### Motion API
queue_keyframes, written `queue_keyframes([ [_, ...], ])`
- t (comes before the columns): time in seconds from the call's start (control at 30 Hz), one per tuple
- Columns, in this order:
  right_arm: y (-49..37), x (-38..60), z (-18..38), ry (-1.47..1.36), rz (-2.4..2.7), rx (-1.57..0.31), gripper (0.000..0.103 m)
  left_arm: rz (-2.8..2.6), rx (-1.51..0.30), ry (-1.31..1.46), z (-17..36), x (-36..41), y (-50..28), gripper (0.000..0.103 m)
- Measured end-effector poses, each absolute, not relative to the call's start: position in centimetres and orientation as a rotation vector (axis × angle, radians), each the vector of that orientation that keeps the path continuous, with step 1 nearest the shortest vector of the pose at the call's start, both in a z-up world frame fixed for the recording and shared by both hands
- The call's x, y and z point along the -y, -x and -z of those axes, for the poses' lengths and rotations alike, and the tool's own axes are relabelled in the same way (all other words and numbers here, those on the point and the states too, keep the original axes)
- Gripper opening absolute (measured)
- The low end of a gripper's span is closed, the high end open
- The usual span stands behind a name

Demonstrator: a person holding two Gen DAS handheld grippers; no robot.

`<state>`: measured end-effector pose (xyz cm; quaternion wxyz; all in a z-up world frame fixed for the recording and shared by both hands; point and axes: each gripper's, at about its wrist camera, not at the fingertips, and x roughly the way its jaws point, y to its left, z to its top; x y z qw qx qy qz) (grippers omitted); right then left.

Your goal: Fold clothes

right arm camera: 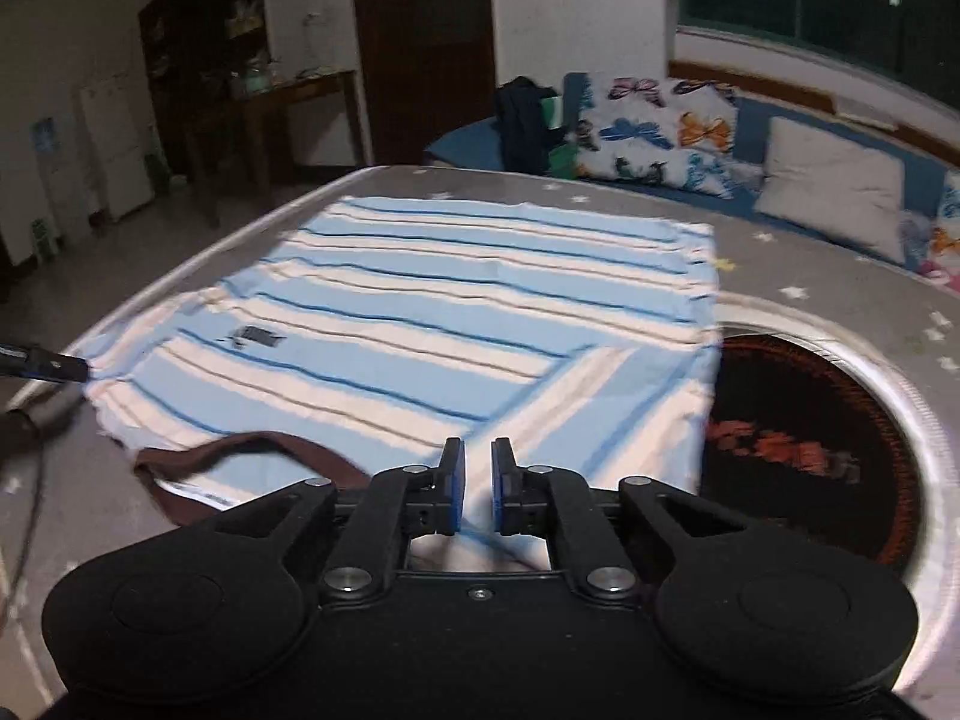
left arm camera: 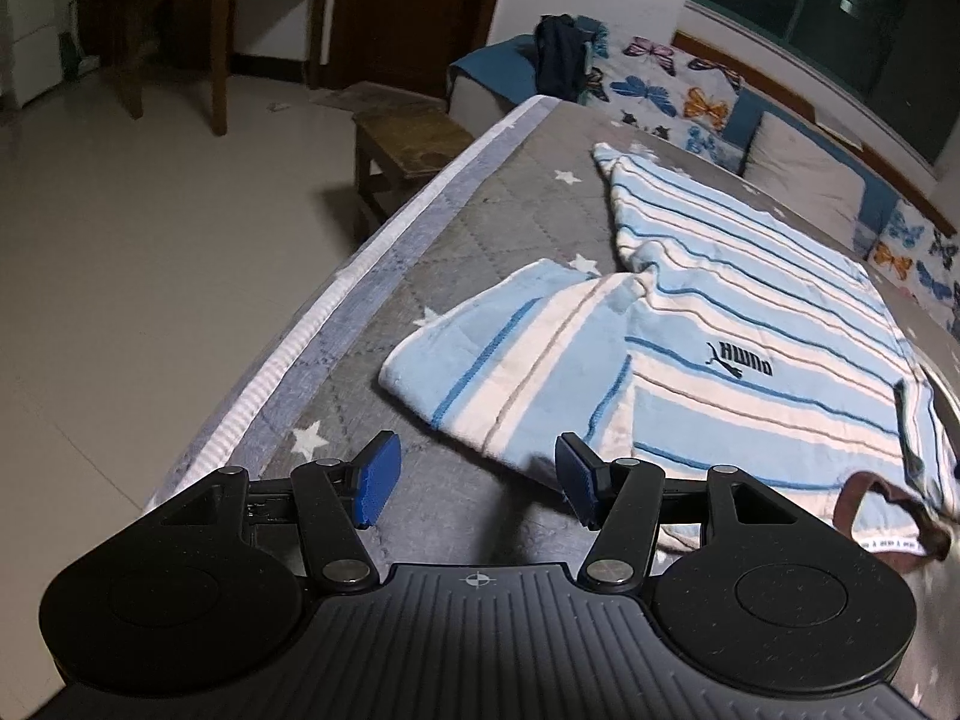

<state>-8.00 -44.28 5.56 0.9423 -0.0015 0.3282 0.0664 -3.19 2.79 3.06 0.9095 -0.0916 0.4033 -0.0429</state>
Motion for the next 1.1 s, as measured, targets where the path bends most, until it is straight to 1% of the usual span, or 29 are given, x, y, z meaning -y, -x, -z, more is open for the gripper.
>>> queue_keyframes([
  [0.1,7.8,45.0,-4.4,0.035,-0.096,-0.723,0.011,0.065,-0.831,0.200,-3.1,-2.8,2.8,0.057],
  [0.17,7.7,45.3,-3.5,0.028,-0.092,-0.754,0.015,0.052,-0.831,0.218,-3.1,-2.7,2.4,0.056],
  [0.23,7.8,45.5,-3.0,0.019,-0.089,-0.758,0.016,0.040,-0.830,0.236,-3.1,-2.7,1.9,0.051],
  [0.27,7.8,45.5,-2.9,0.013,-0.087,-0.758,0.018,0.033,-0.827,0.241,-3.0,-2.6,1.7,0.042],
  [0.37,7.7,45.7,-2.7,0.008,-0.082,-0.762,0.020,0.012,-0.819,0.277,-2.8,-2.5,1.0,0.007],
  [0.47,7.7,45.8,-2.7,0.003,-0.084,-0.762,0.021,0.001,-0.798,0.349,-2.8,-3.0,0.8,0.005],
  [0.53,7.7,45.9,-2.7,-0.001,-0.085,-0.761,0.022,0.027,-0.726,0.368,-4.1,-2.8,1.2,0.005],
  [0.7,7.8,45.9,-2.7,-0.004,-0.086,-0.758,0.022,0.224,-0.517,0.288,-8.2,0.3,3.1,0.005],
  [0.77,7.8,46.0,-2.7,-0.006,-0.086,-0.757,0.022,0.359,-0.483,0.232,-8.9,2.3,3.6,0.005],
  [0.87,7.8,46.0,-2.8,-0.009,-0.085,-0.757,0.023,0.569,-0.530,0.090,-8.3,6.5,4.1,0.005],
  [1.0,7.8,46.0,-2.8,-0.005,-0.084,-0.757,0.024,0.698,-0.722,-0.152,-4.8,11.4,4.3,0.006],
  [1.1,7.8,46.1,-3.0,0.001,-0.089,-0.758,0.030,0.702,-0.766,-0.201,-3.9,11.5,4.5,0.008],
])
